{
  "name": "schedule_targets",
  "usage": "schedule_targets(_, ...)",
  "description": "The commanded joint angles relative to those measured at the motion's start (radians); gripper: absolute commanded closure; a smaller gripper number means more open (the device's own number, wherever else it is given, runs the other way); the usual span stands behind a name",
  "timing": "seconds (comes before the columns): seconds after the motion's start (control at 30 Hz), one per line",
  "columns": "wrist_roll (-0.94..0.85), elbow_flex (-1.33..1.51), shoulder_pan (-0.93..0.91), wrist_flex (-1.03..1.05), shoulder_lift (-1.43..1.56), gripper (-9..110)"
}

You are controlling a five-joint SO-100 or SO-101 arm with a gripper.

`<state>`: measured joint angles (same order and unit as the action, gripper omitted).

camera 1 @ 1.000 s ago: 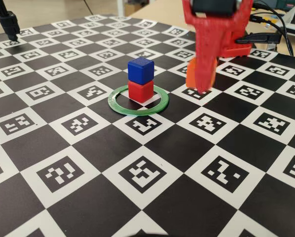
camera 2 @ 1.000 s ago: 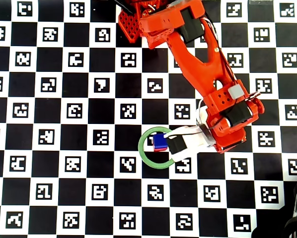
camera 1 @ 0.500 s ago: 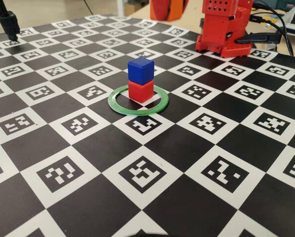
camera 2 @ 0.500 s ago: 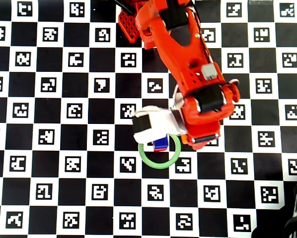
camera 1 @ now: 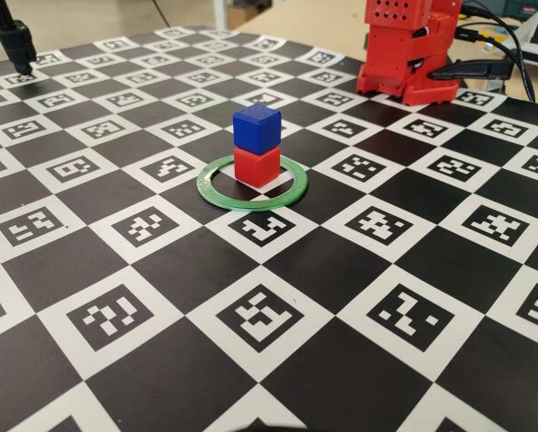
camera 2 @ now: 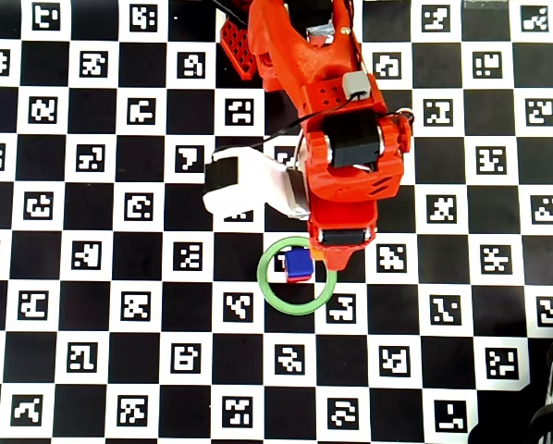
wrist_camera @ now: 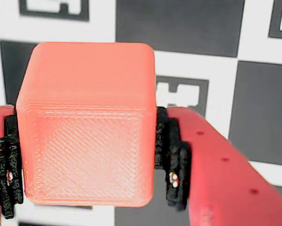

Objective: Grab the red cube then put it in the green circle then put the blue cube on top and finally the orange cube on top

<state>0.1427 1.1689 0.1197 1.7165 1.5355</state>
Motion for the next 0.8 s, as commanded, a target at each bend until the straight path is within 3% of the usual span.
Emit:
schedule_targets(0.0, -0.002, 0.025, -0.028, -0.055, 0.081, 105)
schedule_targets(0.77, -0.064, 0.319, -0.061, -0.397, 0.012, 105)
